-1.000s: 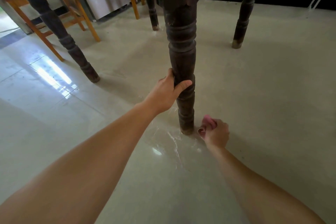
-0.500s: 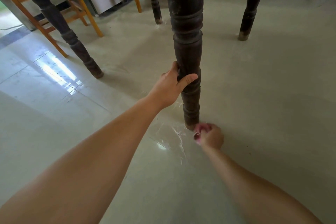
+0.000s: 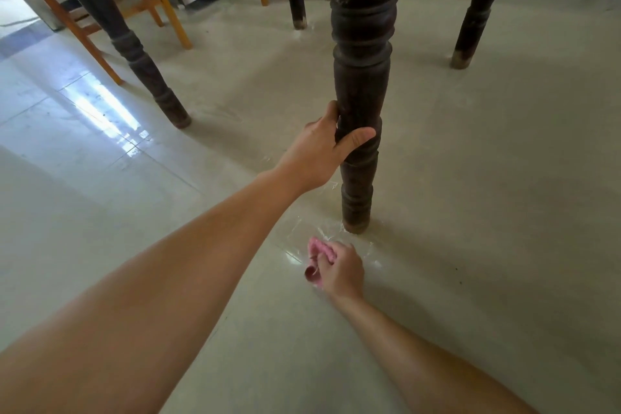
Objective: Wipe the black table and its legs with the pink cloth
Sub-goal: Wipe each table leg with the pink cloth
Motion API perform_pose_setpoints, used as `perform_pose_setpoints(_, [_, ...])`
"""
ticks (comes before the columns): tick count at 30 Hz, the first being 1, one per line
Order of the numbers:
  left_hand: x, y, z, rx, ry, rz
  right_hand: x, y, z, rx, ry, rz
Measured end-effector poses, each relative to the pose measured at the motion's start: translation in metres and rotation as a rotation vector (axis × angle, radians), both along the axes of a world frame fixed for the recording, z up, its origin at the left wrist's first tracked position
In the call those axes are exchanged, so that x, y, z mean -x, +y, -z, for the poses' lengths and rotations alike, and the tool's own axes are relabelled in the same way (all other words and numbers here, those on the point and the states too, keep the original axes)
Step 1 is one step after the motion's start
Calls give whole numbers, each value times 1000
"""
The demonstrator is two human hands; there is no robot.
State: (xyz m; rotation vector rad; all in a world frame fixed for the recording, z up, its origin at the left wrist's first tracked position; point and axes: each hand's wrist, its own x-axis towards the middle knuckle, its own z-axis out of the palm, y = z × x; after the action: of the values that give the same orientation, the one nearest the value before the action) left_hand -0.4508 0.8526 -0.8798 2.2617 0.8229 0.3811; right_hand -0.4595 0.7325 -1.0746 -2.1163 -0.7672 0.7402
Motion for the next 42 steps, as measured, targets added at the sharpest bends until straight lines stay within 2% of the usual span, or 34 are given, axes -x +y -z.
perform_pose_setpoints(5, [7,-10,15,-48,10,-85,-38,-29,-31,124,-166,-71])
perform_pose_setpoints(9, [52,-29,18,-73,323,-56,-50,-64,-78,323,-312,-286])
perform_pose_setpoints(13, [114,-38,-15,28,388,-191,-44,-82,-148,366,-357,-499])
perform_pose_setpoints(17, [172,-65,-64,57,532,-242,-23,-95,-222,430,-398,-691])
perform_pose_setpoints(20, [211,-85,-112,97,597,-299,-4,-90,-286,425,-441,-827])
perform_pose_setpoints(23, [246,-97,-175,114,647,-334,18,-76,-362,335,-489,-906])
perform_pose_setpoints(30, [306,-88,-370,51,647,-397,79,13,-570,204,-703,-1006])
perform_pose_setpoints(36, [352,-35,-504,-80,619,-442,121,109,-717,41,-763,-995])
perform_pose_setpoints(42, [377,60,-597,-195,624,-491,136,223,-810,-195,-880,-981])
